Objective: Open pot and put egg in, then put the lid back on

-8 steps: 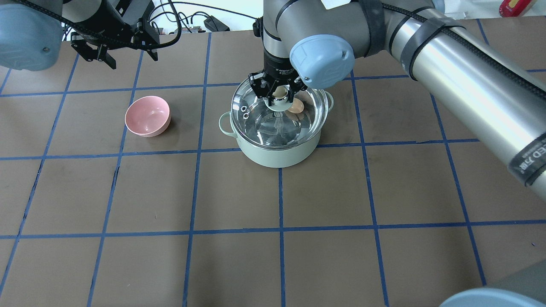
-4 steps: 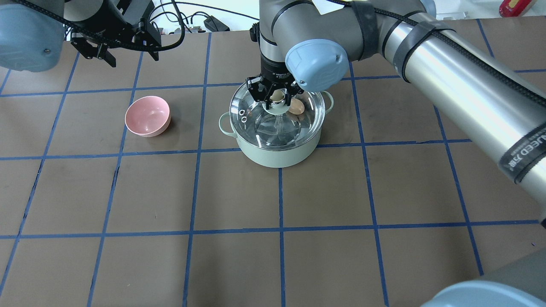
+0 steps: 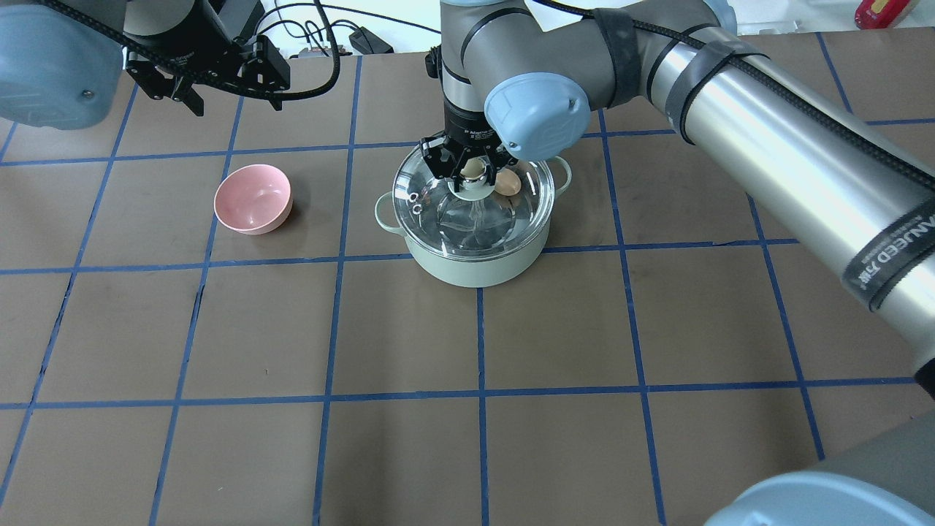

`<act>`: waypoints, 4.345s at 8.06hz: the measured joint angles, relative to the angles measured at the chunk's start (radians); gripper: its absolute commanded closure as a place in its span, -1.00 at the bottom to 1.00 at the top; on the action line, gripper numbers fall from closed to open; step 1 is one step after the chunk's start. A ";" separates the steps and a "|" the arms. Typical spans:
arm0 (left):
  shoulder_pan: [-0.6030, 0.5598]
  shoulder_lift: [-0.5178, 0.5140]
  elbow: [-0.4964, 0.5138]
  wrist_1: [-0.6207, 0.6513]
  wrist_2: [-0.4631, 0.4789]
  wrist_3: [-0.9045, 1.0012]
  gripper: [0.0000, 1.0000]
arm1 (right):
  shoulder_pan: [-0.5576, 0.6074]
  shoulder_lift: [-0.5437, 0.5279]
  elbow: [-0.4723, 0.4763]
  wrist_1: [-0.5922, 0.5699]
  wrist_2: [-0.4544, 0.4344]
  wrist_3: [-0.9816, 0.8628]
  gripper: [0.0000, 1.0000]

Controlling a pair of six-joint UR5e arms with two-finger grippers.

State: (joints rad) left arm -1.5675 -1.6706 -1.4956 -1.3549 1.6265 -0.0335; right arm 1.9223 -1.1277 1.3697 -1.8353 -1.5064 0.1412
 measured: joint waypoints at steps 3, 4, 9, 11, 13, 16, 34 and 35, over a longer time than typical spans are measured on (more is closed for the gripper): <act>-0.009 0.006 -0.006 -0.011 0.002 0.007 -1.00 | 0.000 0.008 -0.001 -0.012 -0.003 -0.004 1.00; -0.010 0.006 -0.010 -0.008 0.006 0.009 -1.00 | 0.000 0.009 -0.001 -0.015 -0.006 -0.005 1.00; -0.011 0.016 -0.015 -0.009 0.007 0.011 -1.00 | 0.000 0.010 0.008 -0.046 -0.016 -0.009 1.00; -0.011 0.017 -0.015 -0.009 0.007 0.011 -1.00 | 0.000 0.010 0.009 -0.065 -0.017 -0.011 1.00; -0.011 0.017 -0.015 -0.009 0.007 0.010 -1.00 | 0.000 0.011 0.011 -0.074 -0.017 -0.017 1.00; -0.011 0.018 -0.015 -0.009 0.007 0.010 -1.00 | 0.000 0.013 0.012 -0.076 -0.017 -0.025 -0.90; -0.011 0.055 -0.010 -0.067 0.004 0.009 -1.00 | -0.383 -0.283 0.080 0.171 -0.056 -0.083 -1.00; -0.011 0.061 -0.005 -0.088 0.004 0.009 -1.00 | -0.366 -0.282 0.090 0.166 -0.048 -0.083 -1.00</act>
State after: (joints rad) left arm -1.5786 -1.6096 -1.5009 -1.4427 1.6305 -0.0245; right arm 1.5568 -1.4102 1.4599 -1.6692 -1.5548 0.0584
